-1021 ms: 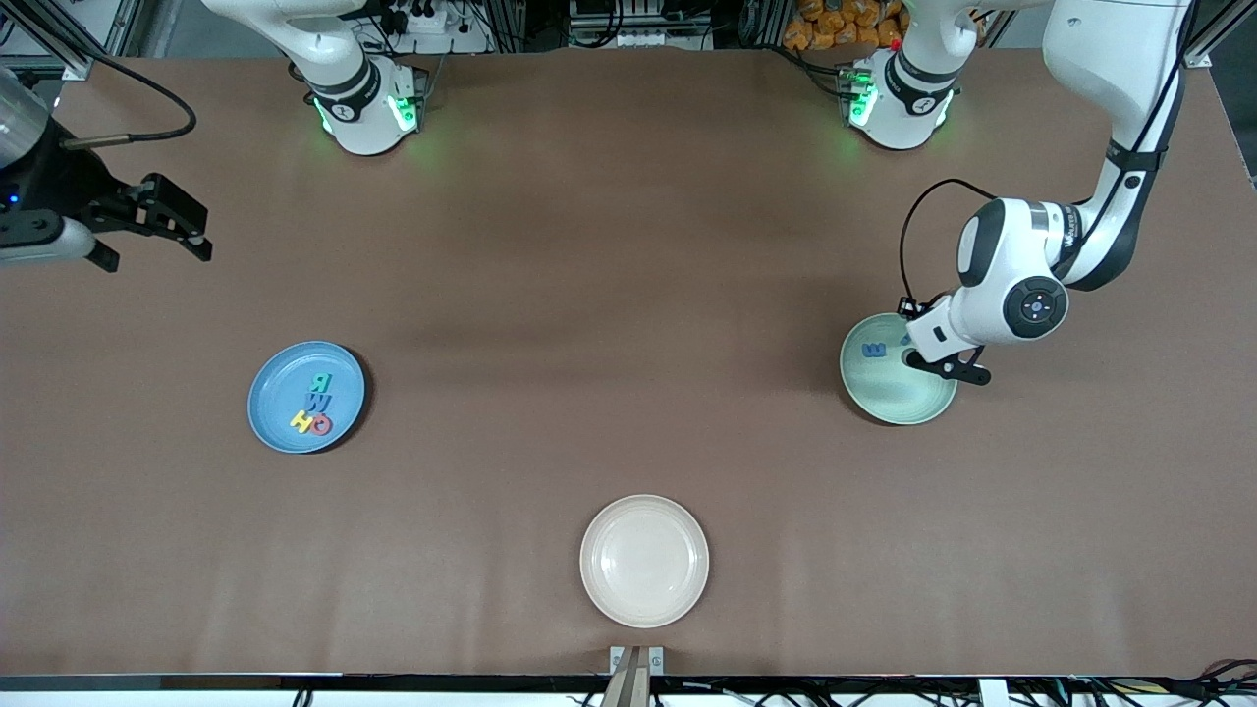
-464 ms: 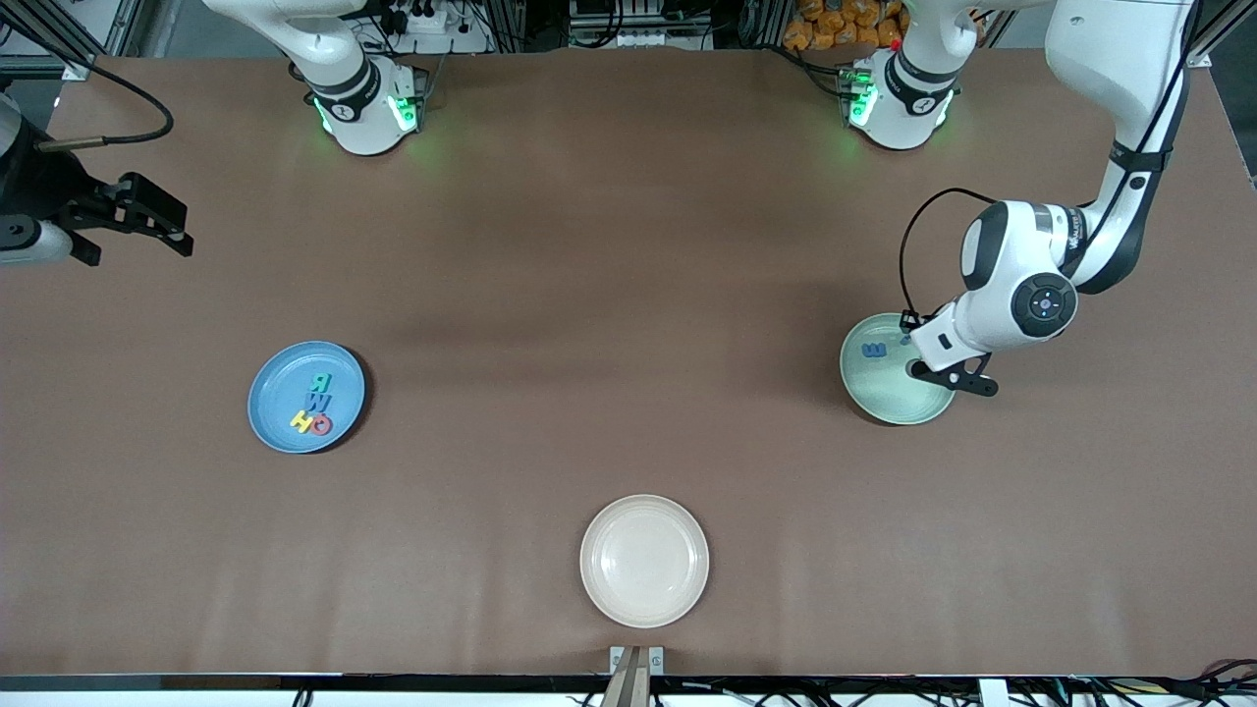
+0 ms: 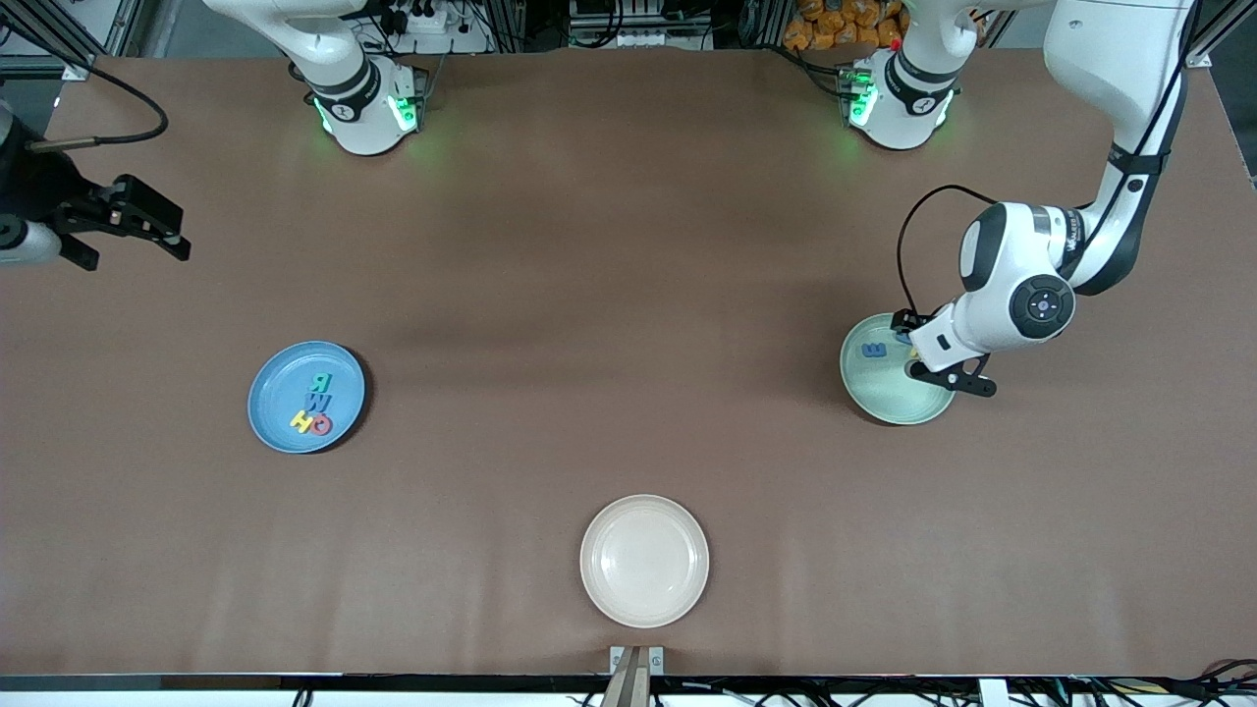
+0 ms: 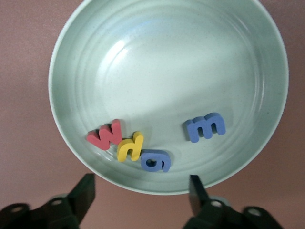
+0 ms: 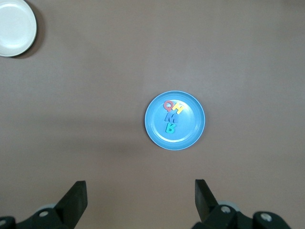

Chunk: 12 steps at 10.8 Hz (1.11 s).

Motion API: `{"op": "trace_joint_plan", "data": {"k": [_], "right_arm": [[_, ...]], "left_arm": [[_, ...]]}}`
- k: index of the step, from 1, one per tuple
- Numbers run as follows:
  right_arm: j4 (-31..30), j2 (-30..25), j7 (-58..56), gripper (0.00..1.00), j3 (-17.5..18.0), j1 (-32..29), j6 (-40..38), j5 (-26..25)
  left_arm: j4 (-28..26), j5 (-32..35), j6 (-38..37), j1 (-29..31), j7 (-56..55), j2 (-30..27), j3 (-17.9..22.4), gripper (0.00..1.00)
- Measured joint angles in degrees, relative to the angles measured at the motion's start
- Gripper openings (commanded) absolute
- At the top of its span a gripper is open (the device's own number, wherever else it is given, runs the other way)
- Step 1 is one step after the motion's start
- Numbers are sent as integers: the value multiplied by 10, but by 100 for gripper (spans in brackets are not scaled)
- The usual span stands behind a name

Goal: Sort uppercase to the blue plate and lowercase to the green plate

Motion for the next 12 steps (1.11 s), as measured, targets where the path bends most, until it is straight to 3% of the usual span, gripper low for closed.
{"op": "trace_joint_plan", "data": {"k": [5, 9, 12], "right_arm": [[3, 0, -4, 100, -1, -27, 1, 18], [3, 0, -4, 100, -2, -28, 0, -3], [3, 0, -4, 100, -2, -28, 1, -5]], "left_arm": [[25, -29, 6, 4, -19, -16, 1, 100], [83, -60, -8, 10, -127, -75, 1, 100], [120, -61, -69, 12, -142, -138, 2, 100]]}}
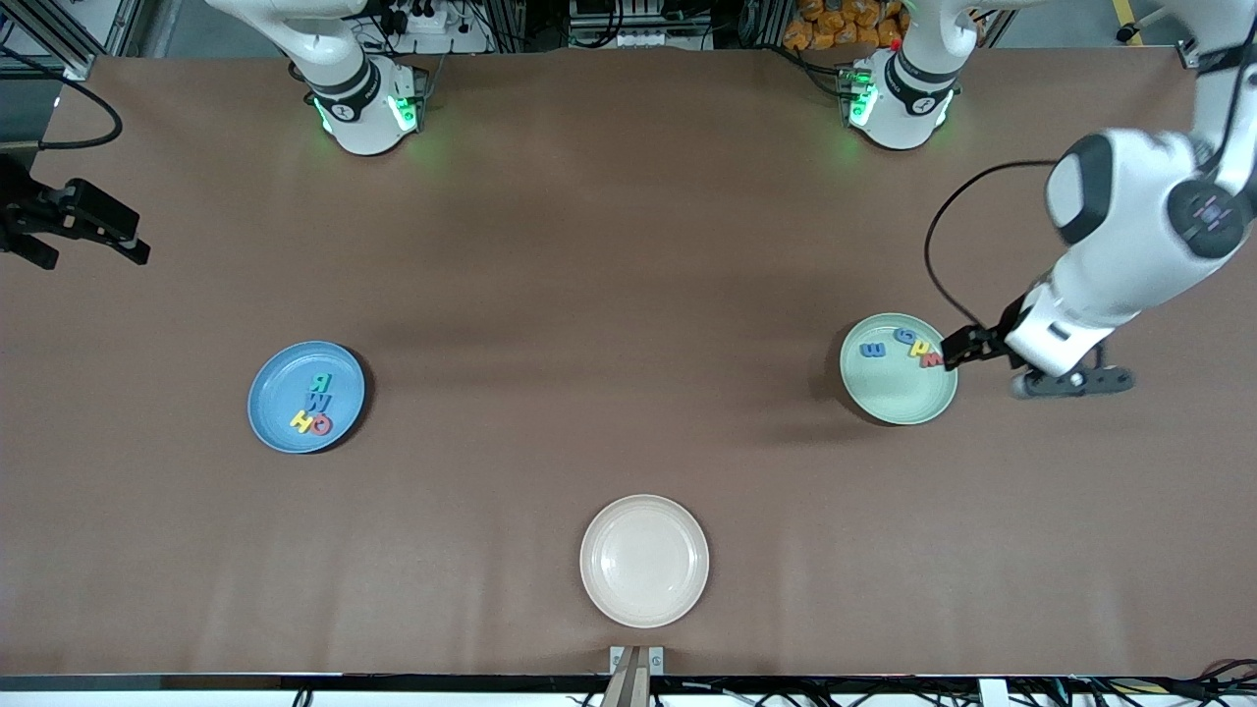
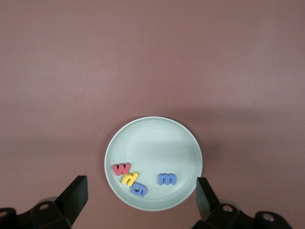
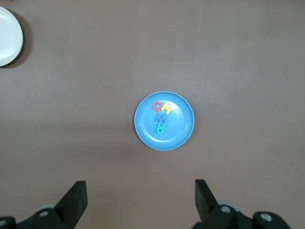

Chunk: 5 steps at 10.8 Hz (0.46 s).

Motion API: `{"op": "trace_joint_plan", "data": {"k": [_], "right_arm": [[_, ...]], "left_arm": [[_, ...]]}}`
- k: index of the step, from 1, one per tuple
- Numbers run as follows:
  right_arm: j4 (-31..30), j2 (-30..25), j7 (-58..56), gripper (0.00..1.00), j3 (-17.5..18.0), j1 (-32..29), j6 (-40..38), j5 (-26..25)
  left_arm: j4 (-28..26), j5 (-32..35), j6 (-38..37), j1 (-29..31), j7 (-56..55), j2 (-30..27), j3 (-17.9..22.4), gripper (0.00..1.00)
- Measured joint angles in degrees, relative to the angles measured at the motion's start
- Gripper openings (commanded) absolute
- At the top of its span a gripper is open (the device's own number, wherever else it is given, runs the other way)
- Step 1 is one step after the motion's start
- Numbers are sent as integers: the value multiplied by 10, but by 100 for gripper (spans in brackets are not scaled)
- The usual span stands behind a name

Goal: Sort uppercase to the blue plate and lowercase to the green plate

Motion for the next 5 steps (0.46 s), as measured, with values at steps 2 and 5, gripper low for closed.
{"op": "trace_joint_plan", "data": {"k": [2, 5], "right_arm": [[0, 1, 0, 100, 0, 0, 4, 0], [0, 1, 0, 100, 1, 0, 9, 0]], "left_arm": [[50, 0, -76, 9, 0, -33, 1, 100], [113, 0, -120, 25, 0, -59, 4, 100]]}}
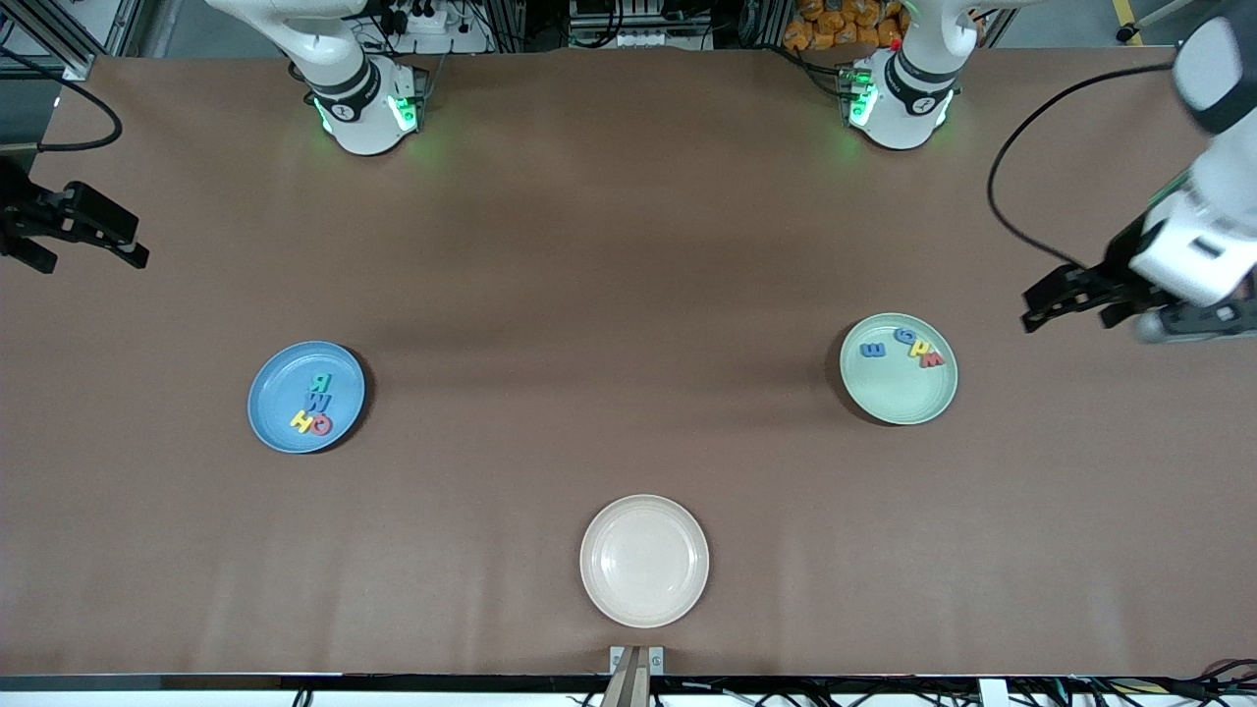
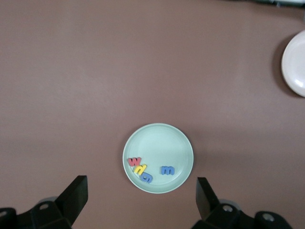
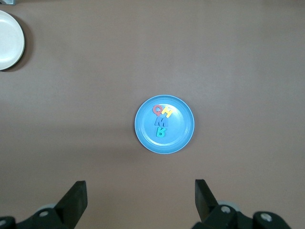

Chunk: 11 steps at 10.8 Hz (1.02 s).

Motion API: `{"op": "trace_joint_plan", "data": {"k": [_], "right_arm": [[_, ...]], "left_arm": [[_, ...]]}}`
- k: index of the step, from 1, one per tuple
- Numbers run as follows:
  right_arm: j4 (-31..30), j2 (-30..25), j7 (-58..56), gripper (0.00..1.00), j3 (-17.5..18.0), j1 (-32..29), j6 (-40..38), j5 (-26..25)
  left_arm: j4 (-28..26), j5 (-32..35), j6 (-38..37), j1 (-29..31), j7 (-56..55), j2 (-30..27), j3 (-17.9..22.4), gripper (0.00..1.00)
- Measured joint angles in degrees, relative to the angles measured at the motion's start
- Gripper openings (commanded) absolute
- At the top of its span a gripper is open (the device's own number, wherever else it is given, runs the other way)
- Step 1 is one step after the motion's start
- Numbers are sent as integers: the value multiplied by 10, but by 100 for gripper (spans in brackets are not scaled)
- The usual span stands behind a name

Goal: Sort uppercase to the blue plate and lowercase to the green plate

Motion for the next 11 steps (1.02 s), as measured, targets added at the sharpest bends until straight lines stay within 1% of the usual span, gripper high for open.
{"op": "trace_joint_plan", "data": {"k": [2, 5, 8, 11], "right_arm": [[0, 1, 0, 100, 1, 0, 1, 0], [0, 1, 0, 100, 1, 0, 1, 0], [0, 1, 0, 100, 0, 0, 1, -11], [0, 1, 0, 100, 1, 0, 1, -31]], "left_arm": [[3, 0, -4, 10, 0, -13, 0, 100], [6, 2, -25, 6, 6, -16, -1, 100], [17, 39, -58, -37, 16, -15, -5, 100], [52, 40, -86, -45, 17, 2, -4, 100]]}}
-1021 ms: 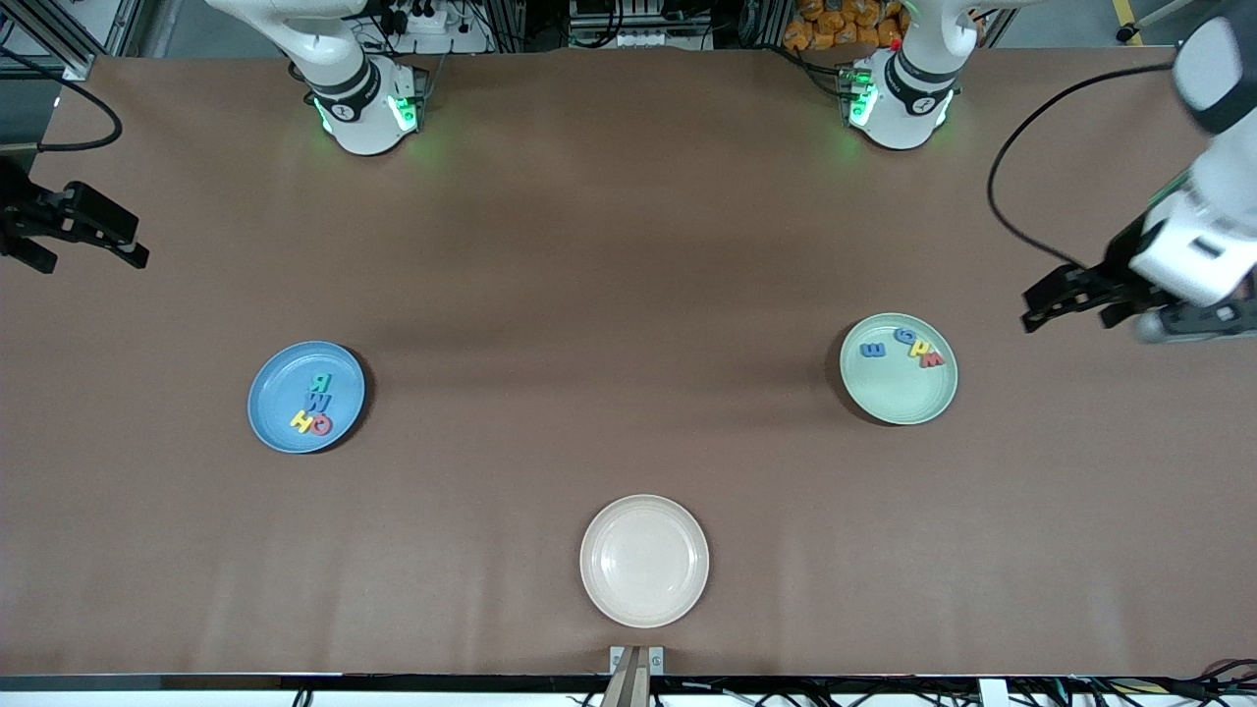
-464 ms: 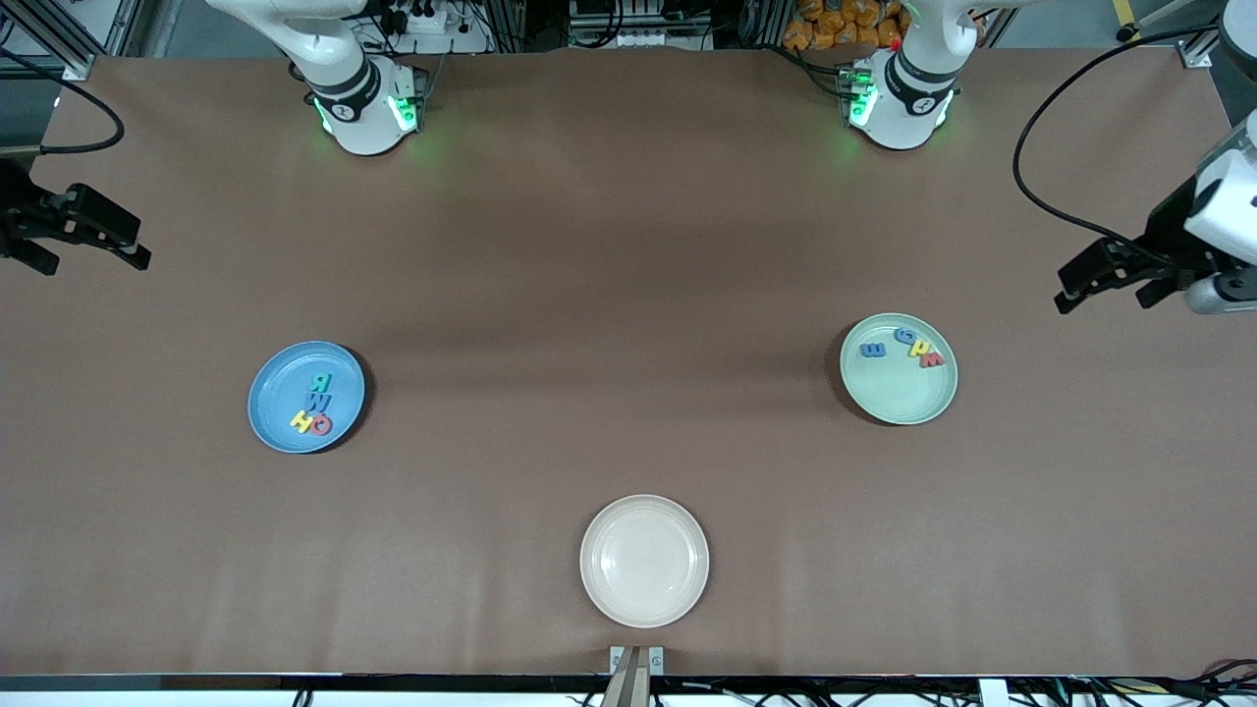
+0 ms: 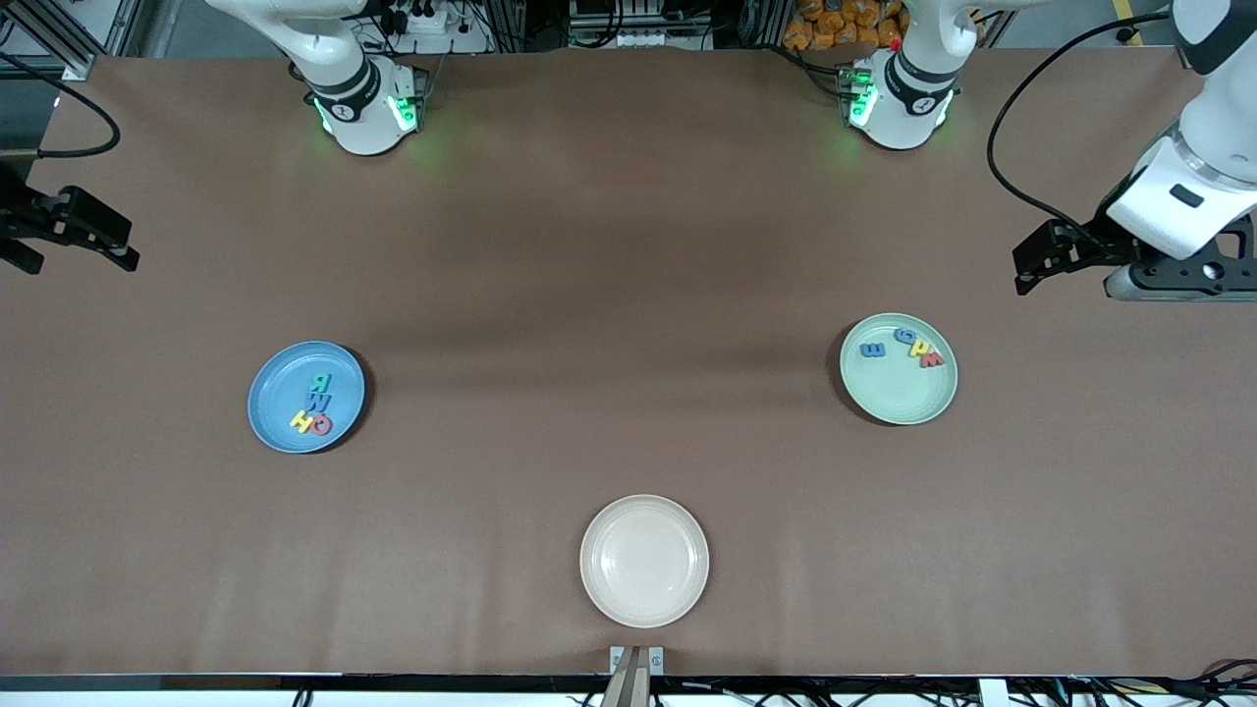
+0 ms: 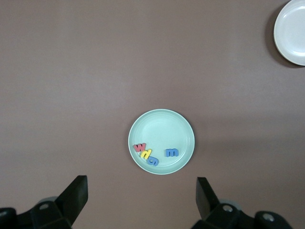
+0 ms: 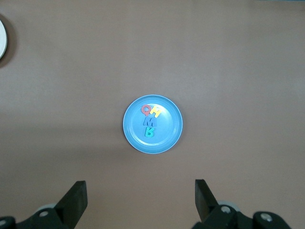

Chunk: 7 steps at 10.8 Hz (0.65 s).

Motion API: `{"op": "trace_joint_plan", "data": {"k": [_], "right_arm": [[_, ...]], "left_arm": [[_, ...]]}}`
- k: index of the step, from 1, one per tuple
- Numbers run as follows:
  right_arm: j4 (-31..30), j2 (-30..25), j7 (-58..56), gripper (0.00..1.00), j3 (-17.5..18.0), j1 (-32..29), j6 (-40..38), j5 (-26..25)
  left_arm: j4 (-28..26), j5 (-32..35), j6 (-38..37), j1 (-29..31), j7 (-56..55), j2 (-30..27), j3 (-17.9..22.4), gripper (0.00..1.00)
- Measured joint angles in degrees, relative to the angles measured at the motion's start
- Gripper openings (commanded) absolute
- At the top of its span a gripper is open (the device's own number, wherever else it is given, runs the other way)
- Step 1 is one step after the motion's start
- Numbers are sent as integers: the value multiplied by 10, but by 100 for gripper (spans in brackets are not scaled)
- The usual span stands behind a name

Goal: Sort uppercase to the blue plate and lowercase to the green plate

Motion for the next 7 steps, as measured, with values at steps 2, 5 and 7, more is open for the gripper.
{"op": "trace_joint_plan", "data": {"k": [2, 5, 7], "right_arm": [[0, 0, 0, 100, 1, 0, 0, 0], [-1, 1, 0, 100, 3, 0, 0, 0], [-1, 1, 0, 100, 4, 0, -1, 0]], "left_arm": [[10, 0, -3, 0, 0, 9, 1, 100], [12, 0, -3, 0, 0, 11, 1, 100], [12, 0, -4, 2, 0, 11, 1, 100]]}}
